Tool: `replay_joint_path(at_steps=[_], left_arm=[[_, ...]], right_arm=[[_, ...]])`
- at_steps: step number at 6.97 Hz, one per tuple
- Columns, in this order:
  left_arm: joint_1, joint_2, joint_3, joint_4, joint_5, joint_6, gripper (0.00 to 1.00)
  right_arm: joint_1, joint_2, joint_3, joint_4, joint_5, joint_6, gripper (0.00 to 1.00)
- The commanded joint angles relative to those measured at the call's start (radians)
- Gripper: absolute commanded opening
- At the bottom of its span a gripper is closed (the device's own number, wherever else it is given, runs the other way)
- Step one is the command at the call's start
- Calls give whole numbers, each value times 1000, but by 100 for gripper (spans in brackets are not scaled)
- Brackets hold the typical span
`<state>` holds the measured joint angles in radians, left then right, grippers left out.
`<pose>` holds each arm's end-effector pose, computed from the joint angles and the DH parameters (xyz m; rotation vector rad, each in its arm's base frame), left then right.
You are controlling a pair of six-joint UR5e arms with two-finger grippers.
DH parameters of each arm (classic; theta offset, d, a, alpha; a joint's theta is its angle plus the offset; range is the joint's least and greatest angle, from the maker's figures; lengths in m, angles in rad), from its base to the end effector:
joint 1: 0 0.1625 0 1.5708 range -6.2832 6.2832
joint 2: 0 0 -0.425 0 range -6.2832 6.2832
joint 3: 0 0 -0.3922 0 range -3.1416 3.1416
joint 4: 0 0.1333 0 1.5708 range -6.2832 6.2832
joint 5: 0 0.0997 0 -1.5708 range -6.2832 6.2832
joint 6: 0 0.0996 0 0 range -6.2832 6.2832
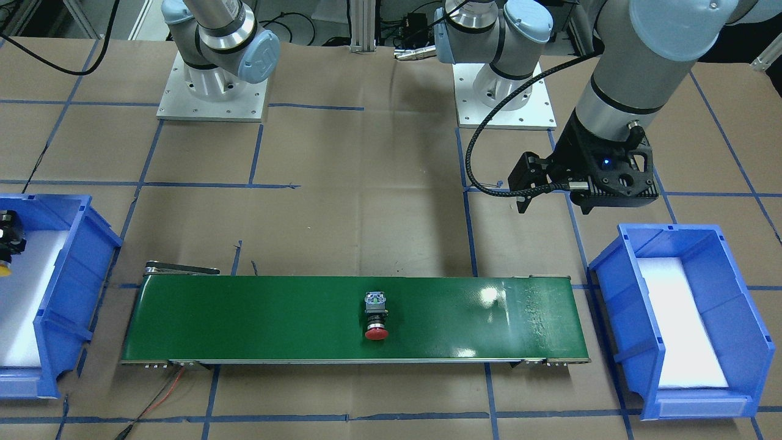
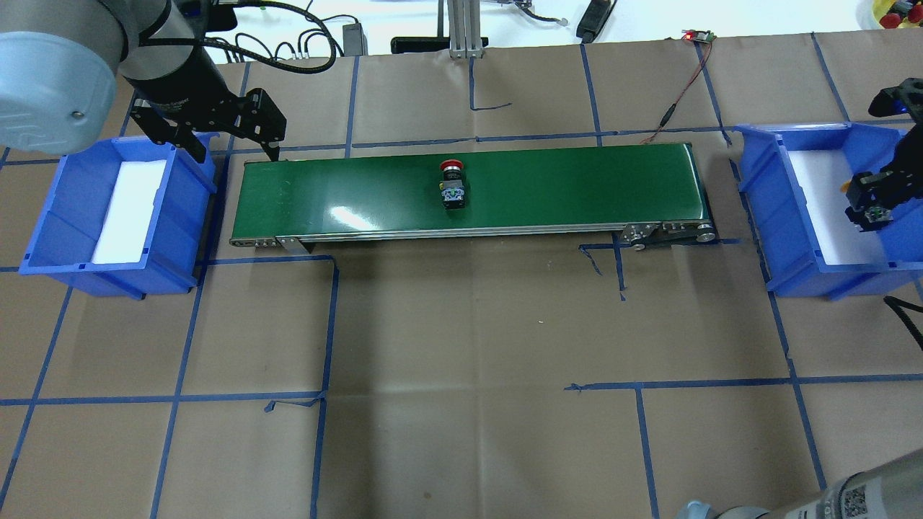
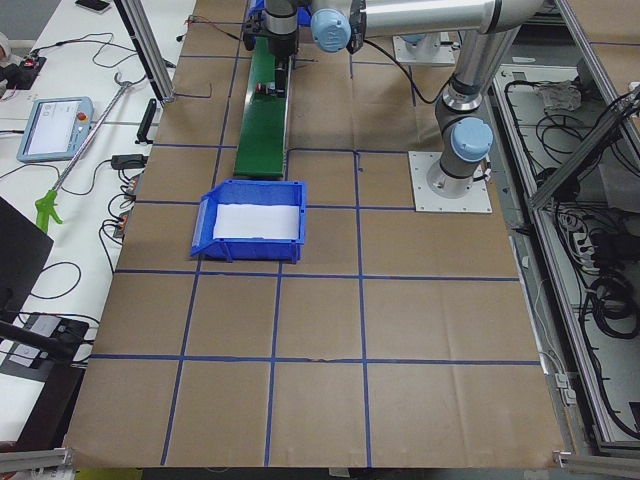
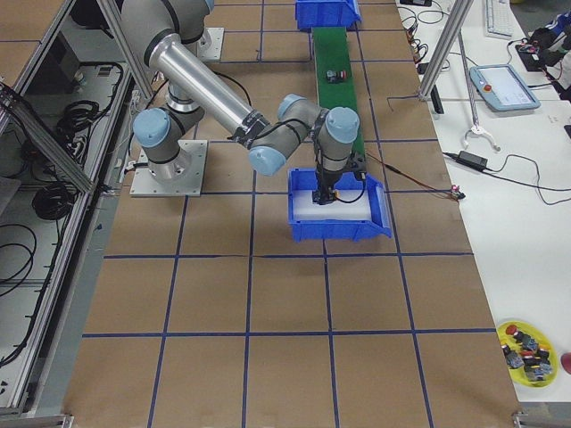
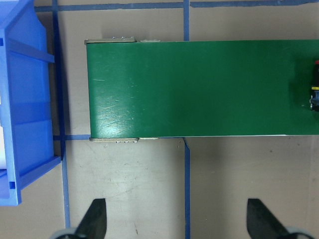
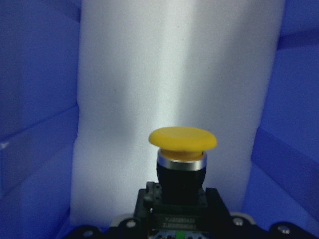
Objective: Transport two buttons from left to right
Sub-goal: 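Lift the yellow button and carry it into the blue bin beside the right arm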
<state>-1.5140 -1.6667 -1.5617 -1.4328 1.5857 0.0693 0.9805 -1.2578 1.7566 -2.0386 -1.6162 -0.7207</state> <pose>-0.1012 -0.5427 0.4572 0.0189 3.1225 -0.0783 -0.2113 -0.5468 0.2767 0.2046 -3.1167 -0.0816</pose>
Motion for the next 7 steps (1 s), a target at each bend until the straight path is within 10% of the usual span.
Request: replay_joint_path(at_steps=[1,4,6,7], left_arm=[[0,1,-3,0,2,-9,100],[-3,8,-9,0,0,-23,100],[-5,10,-6,0,-1,-26,100],[-5,8,-15,0,3,-25,100]], right_arm=[[0,37,27,-34,-1,-2,7],[1,72,29,-34,-1,3,16],[3,81,30,-34,2,6,99],[4,81,29,-34,1,7,99]])
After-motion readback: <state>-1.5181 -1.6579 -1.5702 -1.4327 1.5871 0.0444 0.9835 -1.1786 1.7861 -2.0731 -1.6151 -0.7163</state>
